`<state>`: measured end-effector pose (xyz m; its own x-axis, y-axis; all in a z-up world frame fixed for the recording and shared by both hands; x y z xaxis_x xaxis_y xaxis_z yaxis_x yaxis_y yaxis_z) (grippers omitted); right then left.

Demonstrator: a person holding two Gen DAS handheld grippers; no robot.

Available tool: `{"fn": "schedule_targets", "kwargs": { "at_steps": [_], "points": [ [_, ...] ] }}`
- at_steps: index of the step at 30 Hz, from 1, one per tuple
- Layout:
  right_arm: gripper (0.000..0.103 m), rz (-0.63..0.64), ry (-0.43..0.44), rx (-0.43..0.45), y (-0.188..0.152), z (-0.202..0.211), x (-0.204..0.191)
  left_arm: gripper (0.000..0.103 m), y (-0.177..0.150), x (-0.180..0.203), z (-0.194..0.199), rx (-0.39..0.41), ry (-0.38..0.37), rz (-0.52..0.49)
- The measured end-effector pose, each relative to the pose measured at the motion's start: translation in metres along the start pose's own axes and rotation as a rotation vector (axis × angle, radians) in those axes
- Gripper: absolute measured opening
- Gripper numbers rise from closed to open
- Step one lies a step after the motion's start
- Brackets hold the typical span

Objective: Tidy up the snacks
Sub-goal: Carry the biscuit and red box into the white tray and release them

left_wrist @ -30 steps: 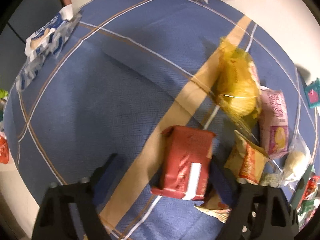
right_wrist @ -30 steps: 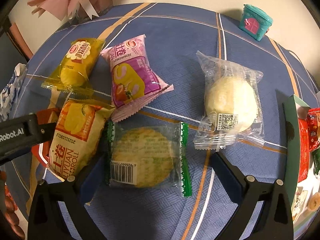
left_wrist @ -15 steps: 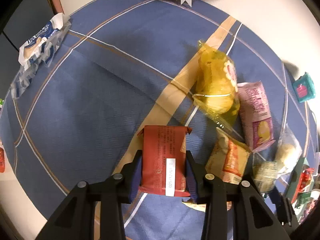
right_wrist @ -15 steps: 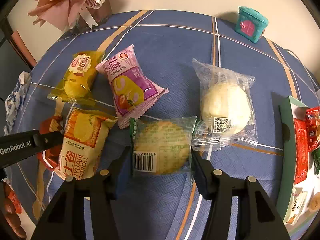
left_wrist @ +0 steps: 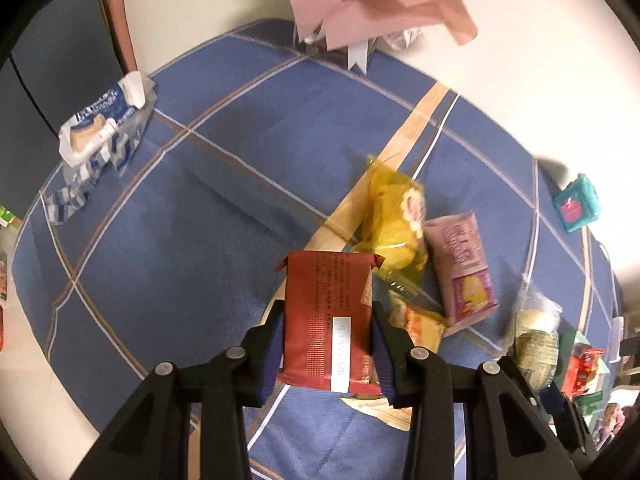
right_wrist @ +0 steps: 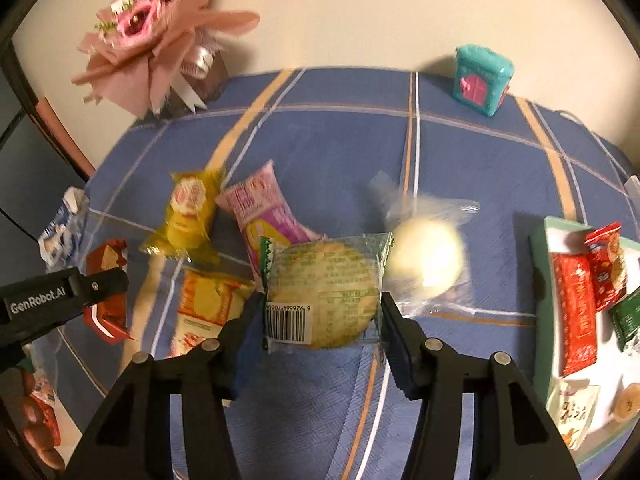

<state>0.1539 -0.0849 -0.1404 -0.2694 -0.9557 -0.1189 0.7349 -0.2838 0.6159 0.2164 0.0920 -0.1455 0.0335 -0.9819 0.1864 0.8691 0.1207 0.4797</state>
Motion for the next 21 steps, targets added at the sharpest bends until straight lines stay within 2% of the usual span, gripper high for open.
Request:
{"fn": "schedule_targets", "kwargs": {
  "at_steps": [10,21],
  "points": [
    [0.057,-0.053,-0.04,0.026,0.019,0.021,0.028,0.042,0.007,0.023,0.022,0.051,-0.028,-0.008],
    [0.057,-0.195,-0.139,0.016,0.02,0.04,0.116,0.042,-0.013,0.078,0.031,0.036,-0.068,-0.072]
  ]
}}
Point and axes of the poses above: each gripper's, at about its wrist camera, not at the fingertips, and z roughly against the way its jaws point, x to its right, y to its top, the point moved 10 cm from there along -z, roughly the way its jaws point, and after that the axes turned 10 degrees about x, right-handed, at the moved point
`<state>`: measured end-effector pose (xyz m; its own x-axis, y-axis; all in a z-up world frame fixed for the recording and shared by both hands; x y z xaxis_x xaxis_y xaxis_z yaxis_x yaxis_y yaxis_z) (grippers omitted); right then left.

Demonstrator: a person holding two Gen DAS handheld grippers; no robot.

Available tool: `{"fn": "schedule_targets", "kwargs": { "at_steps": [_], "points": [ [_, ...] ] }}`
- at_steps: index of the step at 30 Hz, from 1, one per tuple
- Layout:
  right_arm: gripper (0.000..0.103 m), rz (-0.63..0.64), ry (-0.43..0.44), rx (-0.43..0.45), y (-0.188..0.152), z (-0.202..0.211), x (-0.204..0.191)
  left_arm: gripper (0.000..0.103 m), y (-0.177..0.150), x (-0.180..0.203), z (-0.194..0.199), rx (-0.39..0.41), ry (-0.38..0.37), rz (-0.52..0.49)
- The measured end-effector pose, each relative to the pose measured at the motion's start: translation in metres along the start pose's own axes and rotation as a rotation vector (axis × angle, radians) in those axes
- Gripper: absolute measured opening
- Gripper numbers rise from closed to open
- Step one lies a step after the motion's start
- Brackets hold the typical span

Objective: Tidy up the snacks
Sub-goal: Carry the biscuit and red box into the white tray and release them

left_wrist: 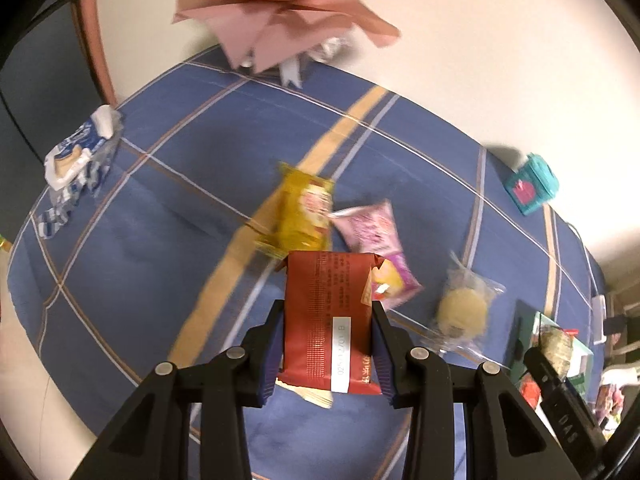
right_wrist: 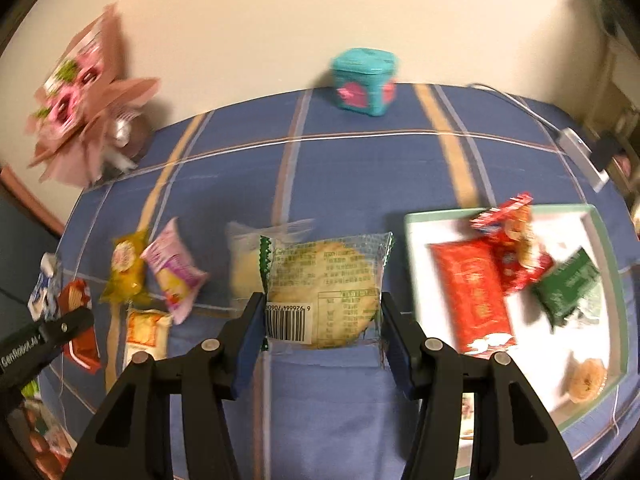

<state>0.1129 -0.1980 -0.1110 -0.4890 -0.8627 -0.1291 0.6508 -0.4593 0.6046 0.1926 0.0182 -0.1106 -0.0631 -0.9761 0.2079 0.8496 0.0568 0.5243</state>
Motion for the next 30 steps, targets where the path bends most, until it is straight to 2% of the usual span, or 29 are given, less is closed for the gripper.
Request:
{"fn": "schedule_targets", "kwargs": {
  "at_steps": [12,24,30],
  "points": [
    [0.057,-0.133,-0.082,0.038,0.02,0.029,0.103,0.042,-0.028,0.085,0.009,-0.008,-0.062,-0.121],
    [0.057,-0.252,-0.148,0.062,0.02,0.053,0.202,0.042,-0.071,0.173,0.016,-0.031,-0.121,-0.287],
    [0.057,-0.294,-0.174,0.073,0.017,0.063,0.238,0.042,-0.091,0.207,0.015,-0.045,-0.136,-0.357]
  ]
}}
Point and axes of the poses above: each gripper's, at about its wrist camera, not at the fingertips, and z roughly against the way its jaws point, x to its right, y to its top, the point moved 10 cm from there along -z, roughly the way its jaws point, and after that the axes turned 10 degrees about x, right-handed, at the moved point
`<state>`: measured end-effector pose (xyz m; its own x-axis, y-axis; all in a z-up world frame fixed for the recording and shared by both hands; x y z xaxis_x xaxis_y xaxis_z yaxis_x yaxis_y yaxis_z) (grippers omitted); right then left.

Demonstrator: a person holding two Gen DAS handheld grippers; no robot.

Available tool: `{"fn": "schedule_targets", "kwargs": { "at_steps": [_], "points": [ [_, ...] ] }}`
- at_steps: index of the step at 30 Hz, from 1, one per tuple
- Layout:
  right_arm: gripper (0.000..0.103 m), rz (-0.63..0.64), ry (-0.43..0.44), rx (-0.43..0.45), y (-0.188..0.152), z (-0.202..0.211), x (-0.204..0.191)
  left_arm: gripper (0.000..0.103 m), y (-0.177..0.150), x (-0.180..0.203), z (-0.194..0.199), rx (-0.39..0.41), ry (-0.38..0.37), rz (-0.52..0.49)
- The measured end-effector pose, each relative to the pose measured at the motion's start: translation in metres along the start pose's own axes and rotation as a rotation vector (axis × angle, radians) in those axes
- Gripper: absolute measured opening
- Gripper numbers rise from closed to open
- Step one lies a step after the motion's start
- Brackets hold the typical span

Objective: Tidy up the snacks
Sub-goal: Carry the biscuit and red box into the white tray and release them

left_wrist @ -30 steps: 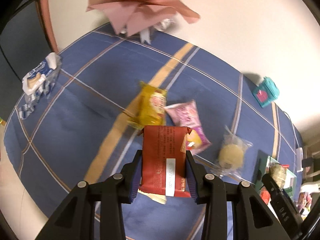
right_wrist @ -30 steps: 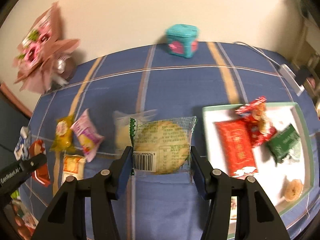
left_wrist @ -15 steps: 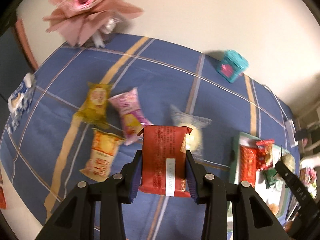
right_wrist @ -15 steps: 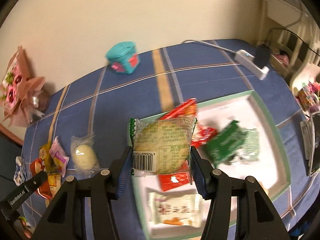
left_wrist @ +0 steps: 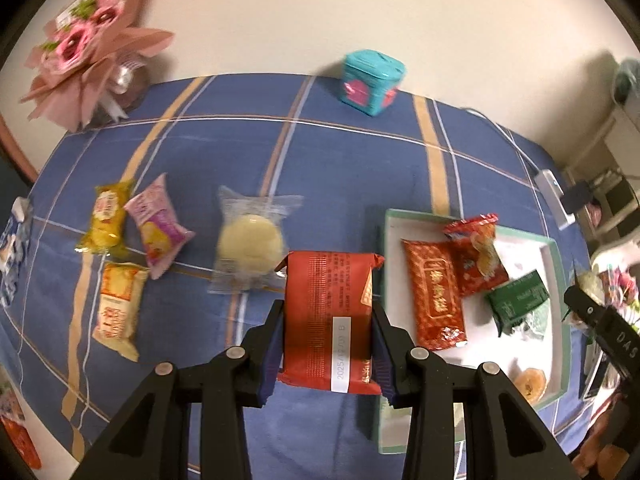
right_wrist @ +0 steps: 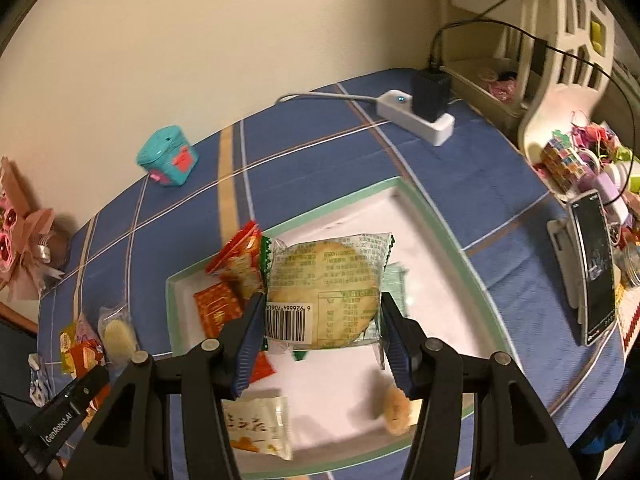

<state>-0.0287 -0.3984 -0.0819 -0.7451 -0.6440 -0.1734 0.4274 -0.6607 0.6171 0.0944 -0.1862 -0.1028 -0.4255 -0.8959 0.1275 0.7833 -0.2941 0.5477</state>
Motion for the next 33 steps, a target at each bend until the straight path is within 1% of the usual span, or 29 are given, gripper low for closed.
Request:
{"fn": "schedule_targets", "kwargs": {
  "at_steps": [8,14,16,21,28,33],
  "points": [
    [0.057,0.008,0.009,0.037,0.013,-0.004,0.018,0.042,-0.009,0.048,-0.017,-0.02,-0.02,-0.085],
    [0.057,-0.009,0.012,0.02,0.015,-0.021,0.027,0.042,-0.013,0.076,-0.04,-0.055,-0.047,-0.128],
    [0.057,-0.011,0.01,0.018,0.016,-0.025,0.029,0.042,-0.011,0.082,-0.045,-0.054,-0.046,-0.137],
    [0.057,-0.026,0.007,0.013,0.02,-0.037,0.034,0.042,-0.001,0.09,-0.049,-0.024,-0.047,-0.157],
    [0.057,-0.042,0.005,0.013,0.025,-0.049,0.036,0.042,0.001,0.086,-0.056,-0.035,-0.047,-0.137],
    [0.057,-0.046,-0.007,-0.012,0.018,-0.061,0.039,0.042,0.002,0.076,-0.059,-0.039,-0.043,-0.111]
  ]
}}
Point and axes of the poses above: each gripper's, at about its wrist camera, not at the fingertips, and z roughly against the way its jaws point, x to its right, y to its top, the point moved 10 cm from there along -z, roughly the way its jaws point, and after that the axes turned 10 degrees about x, right-handed, at the moved point
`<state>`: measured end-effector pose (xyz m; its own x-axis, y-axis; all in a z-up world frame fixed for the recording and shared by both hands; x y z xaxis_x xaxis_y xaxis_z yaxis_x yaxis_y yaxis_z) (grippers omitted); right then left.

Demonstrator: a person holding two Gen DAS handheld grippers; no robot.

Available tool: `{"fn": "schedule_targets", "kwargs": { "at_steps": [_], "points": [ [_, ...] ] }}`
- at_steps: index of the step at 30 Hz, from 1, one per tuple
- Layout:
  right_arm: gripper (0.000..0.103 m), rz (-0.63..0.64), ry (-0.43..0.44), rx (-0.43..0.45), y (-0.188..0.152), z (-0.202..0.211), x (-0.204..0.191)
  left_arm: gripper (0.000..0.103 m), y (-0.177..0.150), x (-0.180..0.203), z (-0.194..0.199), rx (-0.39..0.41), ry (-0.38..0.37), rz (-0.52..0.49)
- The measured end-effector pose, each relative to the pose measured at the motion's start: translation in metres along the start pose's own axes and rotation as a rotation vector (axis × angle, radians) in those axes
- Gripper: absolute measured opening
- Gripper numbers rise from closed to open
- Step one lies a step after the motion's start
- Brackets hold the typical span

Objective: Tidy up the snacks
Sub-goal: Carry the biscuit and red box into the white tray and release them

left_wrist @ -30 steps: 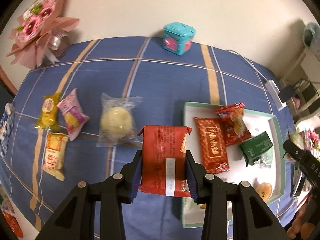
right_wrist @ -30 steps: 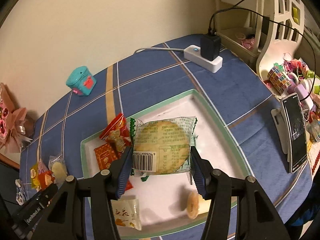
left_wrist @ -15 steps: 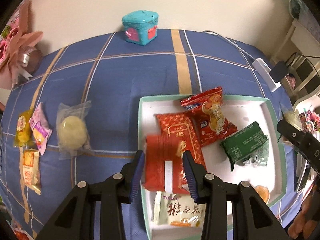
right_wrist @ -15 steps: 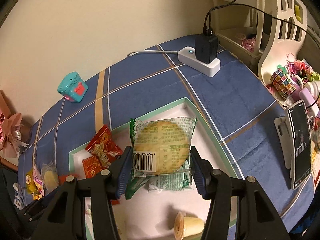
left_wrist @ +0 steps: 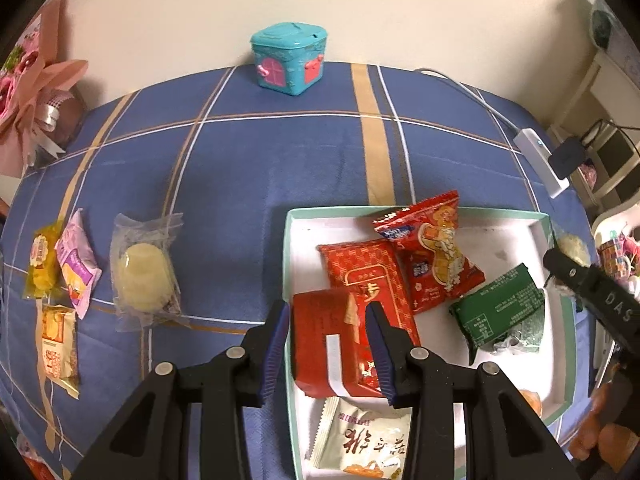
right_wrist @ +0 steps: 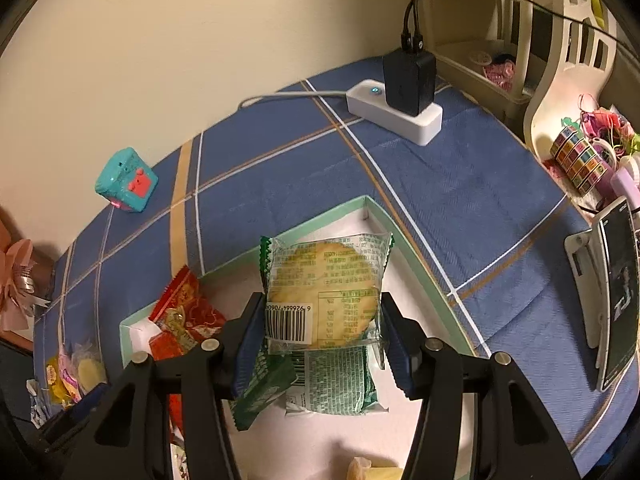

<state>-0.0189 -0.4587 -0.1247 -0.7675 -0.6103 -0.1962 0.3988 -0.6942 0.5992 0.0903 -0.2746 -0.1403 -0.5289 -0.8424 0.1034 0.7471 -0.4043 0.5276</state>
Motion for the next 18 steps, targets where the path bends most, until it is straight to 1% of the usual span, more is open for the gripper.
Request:
{"fn": "schedule_targets", "kwargs": {
  "at_steps": [7,8,10,12,13,14,15,18],
  "points": [
    [0.061,-0.009,-0.004,-0.025,-0.005,-0.005,0.002,0.045,-0.001,-0.011,-0.002,-0.015,0.011,0.029],
    [0.062,-0.007,-0.008,-0.026,-0.005,-0.005,0.002,0.046,-0.002,-0.012,-0.002,-0.018,0.011,0.033],
    [0.063,-0.005,-0.013,-0.031,-0.005,-0.006,0.003,0.054,-0.002,-0.015,-0.002,-0.022,0.011,0.041],
    [0.063,-0.005,-0.017,-0.038,-0.006,-0.006,0.004,0.056,-0.003,-0.017,-0.002,-0.027,0.014,0.047],
    [0.066,-0.002,-0.02,-0.042,-0.006,-0.007,0.003,0.06,-0.003,-0.018,-0.003,-0.029,0.014,0.05],
    [0.07,0.002,-0.022,-0.043,-0.006,-0.006,0.003,0.064,-0.004,-0.02,-0.003,-0.034,0.013,0.054],
    [0.073,0.007,-0.026,-0.043,-0.006,-0.006,0.003,0.068,-0.004,-0.021,-0.004,-0.038,0.012,0.057],
    [0.082,0.024,-0.041,-0.044,-0.006,-0.005,0.002,0.071,-0.006,-0.024,-0.006,-0.047,0.02,0.059]
  ]
}}
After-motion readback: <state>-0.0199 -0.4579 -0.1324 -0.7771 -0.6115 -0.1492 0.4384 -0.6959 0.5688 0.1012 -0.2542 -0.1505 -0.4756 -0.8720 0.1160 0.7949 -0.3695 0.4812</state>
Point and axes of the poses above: each gripper's, at about its wrist camera, not at the fingertips, and z roughly against the way its jaws point, x to its right, y to its top, the point moved 10 cm from there along -z, roughly the way its jaws point, and after that the axes turned 10 degrees about x, right-handed, at the moved point
